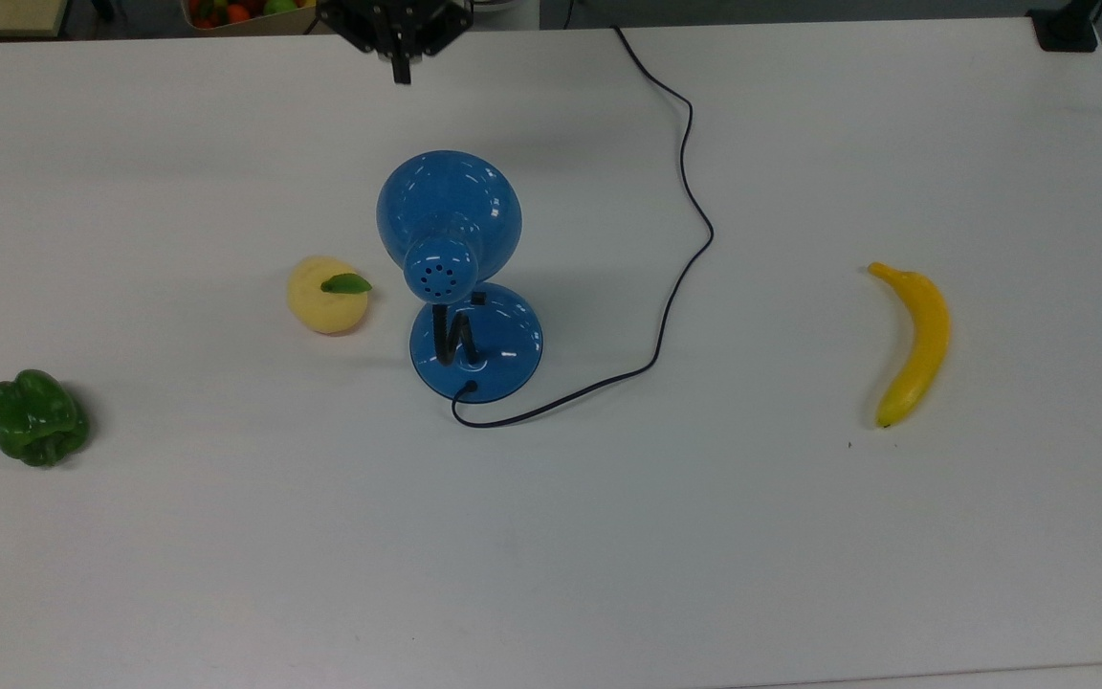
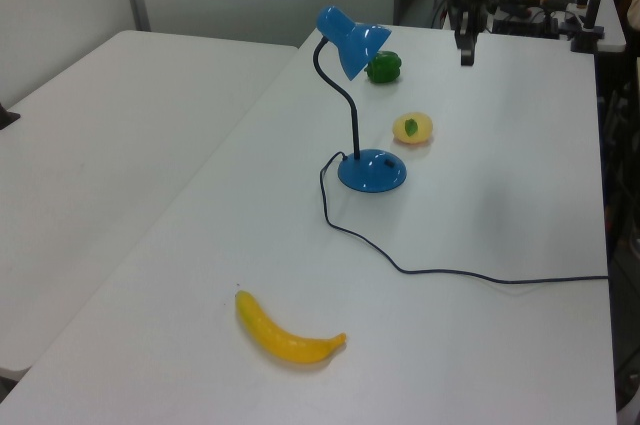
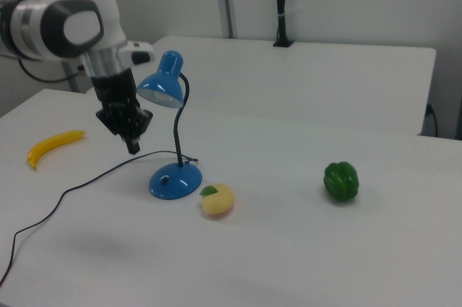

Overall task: Turn on desk lamp
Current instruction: 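Lower the gripper down toward the switch on the blue lamp base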

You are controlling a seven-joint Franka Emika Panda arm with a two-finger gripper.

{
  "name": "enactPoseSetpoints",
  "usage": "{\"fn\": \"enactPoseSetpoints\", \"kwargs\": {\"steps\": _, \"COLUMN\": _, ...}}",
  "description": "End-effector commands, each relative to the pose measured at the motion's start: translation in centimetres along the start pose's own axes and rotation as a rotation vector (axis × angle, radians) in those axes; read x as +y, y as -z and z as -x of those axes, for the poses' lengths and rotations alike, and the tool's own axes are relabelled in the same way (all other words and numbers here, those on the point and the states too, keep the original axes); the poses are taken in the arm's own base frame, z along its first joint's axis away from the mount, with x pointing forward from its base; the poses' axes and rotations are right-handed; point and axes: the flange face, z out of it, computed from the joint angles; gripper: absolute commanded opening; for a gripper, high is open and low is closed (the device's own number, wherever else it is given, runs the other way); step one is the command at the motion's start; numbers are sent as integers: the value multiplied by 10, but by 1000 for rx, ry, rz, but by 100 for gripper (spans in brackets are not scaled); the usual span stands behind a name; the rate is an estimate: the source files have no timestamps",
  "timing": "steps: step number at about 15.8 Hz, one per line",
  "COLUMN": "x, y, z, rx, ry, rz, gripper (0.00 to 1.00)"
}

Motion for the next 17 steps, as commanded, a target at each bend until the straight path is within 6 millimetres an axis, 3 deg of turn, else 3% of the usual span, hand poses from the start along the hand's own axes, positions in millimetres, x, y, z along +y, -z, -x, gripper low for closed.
{"fn": "enactPoseSetpoints", "kwargs": {"steps": 1, "x": -10, "y": -43, "z": 12, "rx": 35, "ry": -33, "rz": -17, "gripper": 0}}
{"fn": "enactPoseSetpoints", "kwargs": {"steps": 5, "x": -21, "y": -97, "z": 12, "rx": 64, "ry": -56, "rz": -21, "gripper": 0}}
{"fn": "enactPoseSetpoints", "kwargs": {"steps": 8, "x": -29, "y": -126, "z": 0, "rx": 112, "ry": -46, "rz": -26, "gripper": 0}}
{"fn": "enactPoseSetpoints", "kwargs": {"steps": 12, "x": -32, "y": -153, "z": -19, "rx": 176, "ry": -42, "rz": -33, "gripper": 0}}
{"fn": "enactPoseSetpoints", "kwargs": {"steps": 17, "x": -51, "y": -169, "z": -39, "rx": 277, "ry": -81, "rz": -45, "gripper": 0}}
